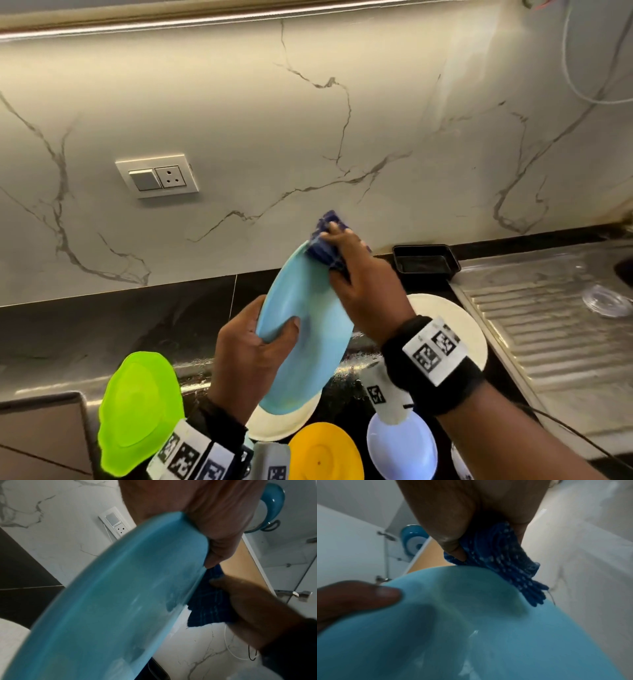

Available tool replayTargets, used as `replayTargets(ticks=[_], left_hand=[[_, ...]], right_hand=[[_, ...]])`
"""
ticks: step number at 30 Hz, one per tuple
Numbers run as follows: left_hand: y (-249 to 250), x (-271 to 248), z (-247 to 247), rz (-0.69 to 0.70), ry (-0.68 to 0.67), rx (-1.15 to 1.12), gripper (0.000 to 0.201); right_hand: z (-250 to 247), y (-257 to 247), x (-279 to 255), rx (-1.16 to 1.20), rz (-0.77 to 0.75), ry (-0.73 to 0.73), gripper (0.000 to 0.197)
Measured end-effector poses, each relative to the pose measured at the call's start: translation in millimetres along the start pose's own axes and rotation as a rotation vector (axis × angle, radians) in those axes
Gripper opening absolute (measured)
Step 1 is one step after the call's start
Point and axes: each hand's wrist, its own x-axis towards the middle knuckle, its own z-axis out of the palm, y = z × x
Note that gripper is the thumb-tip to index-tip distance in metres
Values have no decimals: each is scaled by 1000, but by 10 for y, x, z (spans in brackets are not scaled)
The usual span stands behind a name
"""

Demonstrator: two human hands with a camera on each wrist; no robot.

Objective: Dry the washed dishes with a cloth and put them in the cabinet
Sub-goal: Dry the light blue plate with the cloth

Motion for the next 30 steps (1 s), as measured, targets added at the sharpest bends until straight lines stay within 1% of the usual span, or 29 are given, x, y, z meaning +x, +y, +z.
replayTargets(ticks=[3, 4, 5, 6, 8, 9, 10, 11, 12, 13, 14, 15, 16, 17, 18, 19, 20, 21, 22, 24, 25, 26, 27, 30], left_hand=[[12, 38, 39, 53, -2, -8, 20], [25, 41, 42, 73, -3, -3, 25], [35, 39, 50, 76, 4, 13, 27], [45, 31, 66, 63, 19, 28, 25], [53, 17, 121, 45, 43, 33, 19], [62, 10, 145, 40, 39, 33, 18], [74, 6, 163, 39, 28, 36, 17], [83, 14, 172, 41, 23, 37, 16], [81, 35, 169, 31, 32, 33, 13], [74, 62, 161, 11, 47, 13, 7], [57, 89, 153, -12, 65, -40, 8], [26, 113, 143, -35, 90, -140, 25], [5, 135, 130, -77, 108, -286, 43], [-5, 157, 111, -133, 115, -420, 60], [-18, 166, 88, -165, 101, -522, 71], [-30, 164, 66, -175, 76, -575, 75], [-31, 156, 51, -182, 67, -575, 74], [-17, 148, 39, -187, 69, -553, 73], [-18, 135, 34, -189, 66, -528, 75], [-16, 121, 39, -193, 18, -538, 83], [7, 129, 32, -199, -5, -558, 87], [21, 146, 18, -211, -11, -570, 92], [28, 170, -4, -225, -4, -579, 95], [23, 232, -99, -267, 40, -618, 93]], right_hand=[[71, -201, -142, -112, -273, -10, 53], [62, -195, -146, -132, -317, -6, 53], [26, -157, -120, -115, -310, 0, 53], [-15, -79, -70, -56, -246, 9, 54], [-117, 122, 97, 98, -23, 38, 56], [-169, 218, 176, 125, 67, 44, 56], [-202, 276, 217, 120, 115, 34, 57], [-207, 286, 217, 109, 118, 14, 59], [-190, 249, 191, 106, 84, -12, 63], [-160, 170, 140, 116, 26, -38, 67], [-118, 77, 73, 131, -42, -67, 69], [-63, -9, -5, 133, -119, -104, 69], [3, -77, -87, 104, -206, -142, 69], [68, -133, -161, 35, -304, -161, 69], [125, -160, -218, -45, -395, -161, 69], [170, -160, -245, -114, -457, -155, 69], [196, -135, -233, -145, -474, -148, 69], [199, -102, -185, -120, -440, -143, 69], [189, -60, -113, -45, -355, -139, 69], [141, 25, 59, 118, -128, -126, 69], [118, 32, 123, 140, -64, -128, 69], [117, 9, 149, 127, -56, -144, 70], [141, -45, 138, 98, -94, -170, 70], [301, -297, -38, -34, -325, -250, 63]])
